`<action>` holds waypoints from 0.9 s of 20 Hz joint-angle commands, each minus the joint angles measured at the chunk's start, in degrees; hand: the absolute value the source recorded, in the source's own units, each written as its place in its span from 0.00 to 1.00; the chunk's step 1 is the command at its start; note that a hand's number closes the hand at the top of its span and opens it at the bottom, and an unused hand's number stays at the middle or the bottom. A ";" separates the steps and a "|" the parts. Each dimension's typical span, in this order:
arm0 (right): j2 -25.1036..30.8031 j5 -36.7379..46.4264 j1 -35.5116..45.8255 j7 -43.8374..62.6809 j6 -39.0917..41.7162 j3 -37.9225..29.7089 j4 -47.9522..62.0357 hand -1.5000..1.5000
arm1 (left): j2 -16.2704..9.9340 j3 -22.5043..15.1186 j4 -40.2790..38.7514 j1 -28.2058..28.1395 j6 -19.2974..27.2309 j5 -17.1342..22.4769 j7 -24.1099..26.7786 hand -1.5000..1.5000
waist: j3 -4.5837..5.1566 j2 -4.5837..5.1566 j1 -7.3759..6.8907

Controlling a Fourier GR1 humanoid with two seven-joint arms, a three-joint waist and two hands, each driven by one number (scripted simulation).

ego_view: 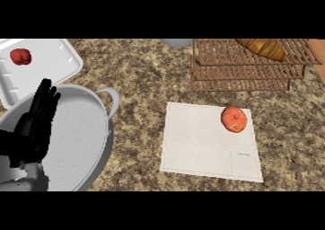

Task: Pick the croissant from the placemat and place it in the tiered shelf

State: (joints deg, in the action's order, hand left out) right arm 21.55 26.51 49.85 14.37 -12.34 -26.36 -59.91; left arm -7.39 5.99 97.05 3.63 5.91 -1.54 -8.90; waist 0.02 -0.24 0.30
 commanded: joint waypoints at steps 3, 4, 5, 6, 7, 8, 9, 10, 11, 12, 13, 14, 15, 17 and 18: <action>7.17 -5.21 -6.51 6.31 4.36 -5.82 -7.41 0.00 | 0.30 0.13 -3.03 1.22 0.31 -0.67 1.19 0.50 | -0.01 0.05 0.67; 5.88 -4.88 -9.62 9.30 3.39 -5.83 -11.81 0.00 | 0.45 -0.21 0.58 0.34 1.17 -0.97 -1.49 0.50 | -0.02 -0.18 0.84; 9.34 -7.41 -8.05 8.58 5.99 -7.75 -9.59 0.00 | 1.17 -0.74 0.52 -1.65 0.59 -0.84 1.00 0.50 | -0.02 0.03 0.17; 9.42 -9.63 -13.28 7.53 8.49 -9.47 -12.89 0.00 | -2.20 3.36 -0.14 0.54 -1.78 2.89 -1.39 0.50 | -0.03 -0.14 0.95; 9.48 -10.17 -13.87 9.96 9.01 -8.91 -15.44 0.00 | 0.39 0.28 -1.48 1.29 0.50 -0.24 -0.98 0.50 | -0.01 0.00 0.60; 11.43 -11.93 -16.48 10.89 12.11 -10.82 -16.83 0.00 | 0.96 -0.71 1.32 -3.67 0.20 -1.11 2.04 0.50 | -0.01 -0.19 0.79; 13.04 -14.27 -17.48 8.24 13.88 -12.56 -15.53 0.00 | 1.18 -1.79 4.14 -1.93 1.05 -1.67 -2.09 0.50 | -0.05 -0.06 0.42; 13.25 -16.04 -18.24 9.77 15.05 -13.04 -18.31 0.00 | -1.09 1.17 0.77 0.63 -1.19 0.96 -1.27 0.50 | -0.02 0.01 0.47; 14.35 -17.26 -19.65 10.69 16.88 -13.84 -18.90 0.00 | 1.36 -0.79 0.16 1.81 1.46 -1.19 -1.33 0.50 | -0.02 0.04 0.57; 14.54 -19.69 -21.77 5.66 17.54 -16.74 -16.19 0.00 | -2.16 2.42 -0.58 3.27 -1.18 1.50 -3.65 0.50 | -0.05 0.11 0.53; 15.40 -20.29 -21.53 6.98 17.78 -16.38 -16.02 0.00 | -1.73 2.10 0.58 0.95 -1.14 1.04 -2.40 0.50 | -0.03 0.14 0.01; 15.36 -22.79 -26.66 7.39 21.82 -18.47 -21.77 0.00 | -0.97 2.09 -0.03 -2.62 -1.81 1.52 1.04 0.50 | -0.01 -0.08 0.75; 15.15 -23.46 -28.93 6.77 23.15 -18.61 -22.81 0.00 | 0.17 -0.11 3.51 -0.82 0.51 -0.83 -2.27 0.50 | -0.04 -0.05 0.58; 16.78 -25.39 -28.86 6.05 23.06 -19.80 -21.20 0.00 | 0.64 -0.42 1.35 1.71 0.53 -0.64 -3.14 0.50 | -0.03 0.13 0.11; 20.84 -26.73 -27.23 6.44 25.17 -21.16 -18.26 0.00 | -0.97 1.35 -0.92 1.73 -1.38 0.80 -1.41 0.50 | -0.02 0.17 0.05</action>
State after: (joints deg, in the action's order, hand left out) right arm 37.82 4.24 25.11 21.08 8.43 -44.23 -78.46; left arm -7.67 6.65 97.48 4.80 5.64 -1.41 -10.83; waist -0.01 -0.16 0.60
